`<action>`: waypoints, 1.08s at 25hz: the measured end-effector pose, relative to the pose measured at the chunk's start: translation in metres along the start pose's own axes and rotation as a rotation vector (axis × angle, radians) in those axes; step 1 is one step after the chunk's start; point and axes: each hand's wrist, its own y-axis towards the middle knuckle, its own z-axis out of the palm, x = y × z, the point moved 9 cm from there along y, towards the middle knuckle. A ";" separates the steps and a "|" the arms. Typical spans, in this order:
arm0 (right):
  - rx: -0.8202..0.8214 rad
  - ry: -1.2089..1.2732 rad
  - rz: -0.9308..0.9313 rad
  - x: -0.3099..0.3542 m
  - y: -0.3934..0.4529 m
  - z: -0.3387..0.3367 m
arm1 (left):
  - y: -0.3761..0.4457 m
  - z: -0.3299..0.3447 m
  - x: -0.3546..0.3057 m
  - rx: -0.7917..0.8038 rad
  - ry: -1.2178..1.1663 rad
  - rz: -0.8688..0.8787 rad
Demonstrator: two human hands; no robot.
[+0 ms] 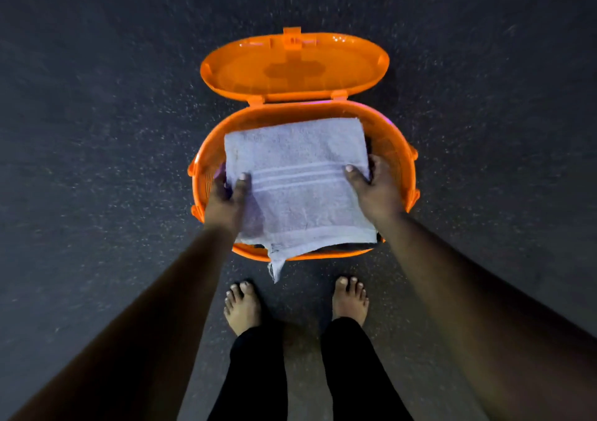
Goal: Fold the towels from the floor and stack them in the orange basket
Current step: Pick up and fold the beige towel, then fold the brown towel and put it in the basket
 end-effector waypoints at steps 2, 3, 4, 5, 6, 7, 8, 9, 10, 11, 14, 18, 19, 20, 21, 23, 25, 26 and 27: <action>-0.046 -0.003 -0.036 -0.007 -0.011 0.000 | 0.031 -0.006 -0.001 -0.043 0.097 0.169; -0.046 -0.025 -0.050 -0.005 -0.018 0.001 | 0.024 -0.008 -0.009 -0.049 0.129 0.192; -0.038 -0.068 -0.087 0.001 -0.028 0.003 | 0.011 -0.013 -0.028 -0.042 0.167 0.212; -0.028 -0.187 -0.113 0.010 -0.040 0.003 | -0.014 -0.010 -0.045 0.007 0.231 0.263; -0.016 -0.311 -0.141 0.014 -0.052 0.004 | -0.026 -0.009 -0.059 0.045 0.314 0.315; -0.007 -0.448 -0.160 0.026 -0.066 0.003 | -0.043 -0.007 -0.059 0.114 0.372 0.314; 0.006 -0.545 -0.171 0.035 -0.076 0.002 | -0.057 -0.009 -0.063 0.167 0.438 0.297; 0.032 -0.624 -0.164 0.048 -0.086 0.000 | -0.059 -0.014 -0.067 0.202 0.483 0.270; 0.070 -0.680 -0.151 0.058 -0.094 -0.001 | -0.062 -0.021 -0.074 0.232 0.540 0.228; 0.127 -0.715 -0.121 0.074 -0.106 -0.004 | -0.075 -0.033 -0.087 0.263 0.598 0.199; 0.257 -0.712 -0.096 0.148 -0.154 -0.024 | -0.145 -0.092 -0.144 0.282 0.607 0.199; 0.356 -0.722 -0.155 0.268 -0.248 -0.065 | -0.256 -0.202 -0.205 0.268 0.523 0.155; 0.368 -0.741 -0.164 0.289 -0.267 -0.073 | -0.279 -0.222 -0.212 0.254 0.533 0.165; 0.378 -0.760 -0.188 0.314 -0.287 -0.079 | -0.303 -0.246 -0.222 0.229 0.537 0.169; 0.390 -0.776 -0.216 0.338 -0.309 -0.082 | -0.323 -0.271 -0.228 0.201 0.529 0.173; 0.415 -0.771 -0.268 0.379 -0.348 -0.077 | -0.352 -0.318 -0.236 0.146 0.478 0.164; 0.442 -0.763 -0.316 0.416 -0.374 -0.055 | -0.361 -0.361 -0.240 0.105 0.431 0.162; 0.458 -0.759 -0.330 0.430 -0.380 -0.042 | -0.359 -0.380 -0.241 0.088 0.417 0.169; 0.474 -0.765 -0.349 0.446 -0.384 -0.026 | -0.353 -0.400 -0.242 0.071 0.399 0.171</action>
